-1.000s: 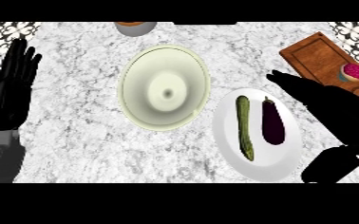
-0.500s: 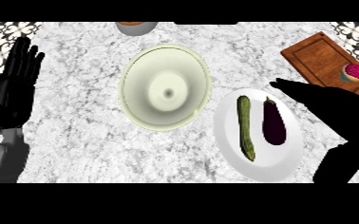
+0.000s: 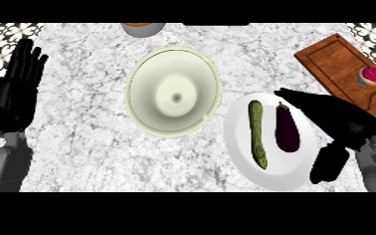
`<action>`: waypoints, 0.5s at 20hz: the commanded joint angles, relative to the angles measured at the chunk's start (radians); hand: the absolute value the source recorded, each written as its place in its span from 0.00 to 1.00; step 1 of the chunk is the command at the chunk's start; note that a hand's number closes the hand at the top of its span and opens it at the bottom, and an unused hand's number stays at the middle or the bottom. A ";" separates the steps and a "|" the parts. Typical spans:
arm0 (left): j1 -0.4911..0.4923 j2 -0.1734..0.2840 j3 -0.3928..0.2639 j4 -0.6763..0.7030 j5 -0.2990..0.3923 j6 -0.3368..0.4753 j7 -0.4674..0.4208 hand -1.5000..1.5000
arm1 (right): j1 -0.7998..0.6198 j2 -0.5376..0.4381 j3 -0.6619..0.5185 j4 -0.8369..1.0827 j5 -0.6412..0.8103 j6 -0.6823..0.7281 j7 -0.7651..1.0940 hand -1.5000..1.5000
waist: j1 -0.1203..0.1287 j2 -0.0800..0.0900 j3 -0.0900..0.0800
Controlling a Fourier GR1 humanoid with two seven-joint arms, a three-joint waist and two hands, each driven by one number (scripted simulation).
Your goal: Pick the eggplant from the plate and place it in the bowl
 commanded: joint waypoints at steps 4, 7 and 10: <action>-0.014 -0.035 -0.002 -0.022 -0.036 0.020 0.025 0.50 | 0.035 0.049 0.022 0.222 0.231 -0.067 -0.236 0.00 | 0.001 0.001 0.000; -0.022 -0.027 0.034 -0.026 -0.029 -0.005 0.038 0.50 | 0.081 0.055 -0.047 0.151 0.230 -0.015 -0.216 0.00 | -0.004 -0.001 0.000; 0.018 -0.030 0.033 -0.060 -0.048 -0.007 0.040 0.50 | 0.146 0.016 -0.080 0.157 0.275 -0.050 -0.339 0.00 | -0.004 -0.001 0.000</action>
